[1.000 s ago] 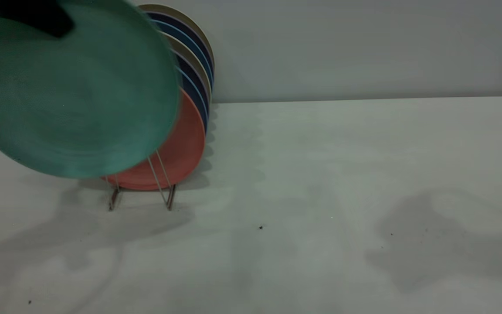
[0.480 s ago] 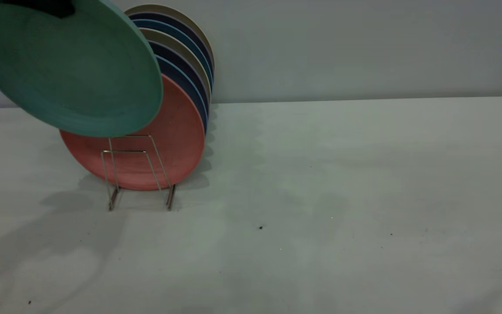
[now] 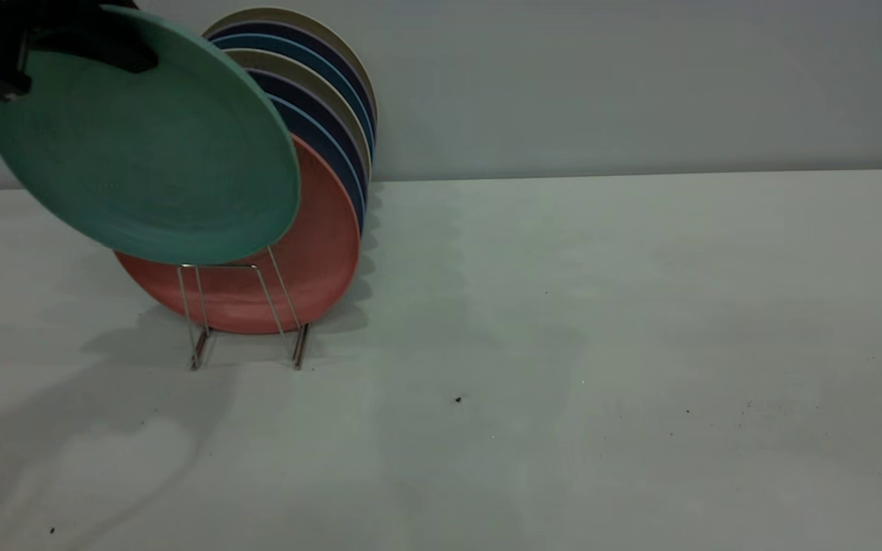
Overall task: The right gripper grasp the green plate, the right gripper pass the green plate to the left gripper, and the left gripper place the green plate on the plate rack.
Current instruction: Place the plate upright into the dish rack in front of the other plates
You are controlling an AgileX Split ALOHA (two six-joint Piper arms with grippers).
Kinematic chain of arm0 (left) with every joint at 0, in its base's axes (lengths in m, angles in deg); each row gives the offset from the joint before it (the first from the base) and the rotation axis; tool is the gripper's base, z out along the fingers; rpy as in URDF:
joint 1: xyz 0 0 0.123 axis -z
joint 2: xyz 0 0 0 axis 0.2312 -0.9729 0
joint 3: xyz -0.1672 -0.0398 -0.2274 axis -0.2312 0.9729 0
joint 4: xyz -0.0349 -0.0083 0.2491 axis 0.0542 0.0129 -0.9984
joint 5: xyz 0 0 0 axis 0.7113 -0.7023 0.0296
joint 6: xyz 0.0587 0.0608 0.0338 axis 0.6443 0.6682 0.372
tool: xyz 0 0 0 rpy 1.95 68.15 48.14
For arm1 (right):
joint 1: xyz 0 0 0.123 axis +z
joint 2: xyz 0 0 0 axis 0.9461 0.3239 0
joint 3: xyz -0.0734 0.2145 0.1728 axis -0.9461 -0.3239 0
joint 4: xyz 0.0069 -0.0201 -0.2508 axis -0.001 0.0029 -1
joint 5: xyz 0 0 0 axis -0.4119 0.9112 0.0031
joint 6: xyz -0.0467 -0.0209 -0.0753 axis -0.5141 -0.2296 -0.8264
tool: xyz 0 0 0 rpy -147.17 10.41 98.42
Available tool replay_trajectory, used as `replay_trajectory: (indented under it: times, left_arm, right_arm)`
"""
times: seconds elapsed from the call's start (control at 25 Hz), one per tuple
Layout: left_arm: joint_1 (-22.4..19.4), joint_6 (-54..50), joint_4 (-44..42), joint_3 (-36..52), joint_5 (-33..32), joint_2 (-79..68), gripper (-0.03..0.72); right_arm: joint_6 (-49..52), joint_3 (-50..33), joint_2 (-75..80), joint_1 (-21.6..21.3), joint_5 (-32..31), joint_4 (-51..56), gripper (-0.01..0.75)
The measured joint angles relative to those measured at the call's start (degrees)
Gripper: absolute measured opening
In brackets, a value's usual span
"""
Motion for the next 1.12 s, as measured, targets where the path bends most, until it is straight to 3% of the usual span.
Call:
replay_trajectory:
  times: [0.64,0.88,1.0,1.12]
  left_arm:
    - [0.9,0.0,0.2,0.0,0.4,-5.7,0.107]
    - [1.0,0.0,4.1,0.0,0.6,-7.3,0.115]
    - [1.0,0.0,5.8,0.0,0.6,-7.9,0.16]
    - [1.0,0.0,6.1,0.0,0.5,-8.1,0.258]
  right_arm:
    - [7.1,-0.1,-7.6,0.0,-1.1,-10.0,0.428]
    - [7.4,-0.1,-7.7,0.0,-1.2,-12.3,0.428]
    - [7.4,-0.1,-7.7,0.0,-1.3,-12.4,0.428]
    - [7.4,-0.1,-7.7,0.0,-1.7,-13.1,0.428]
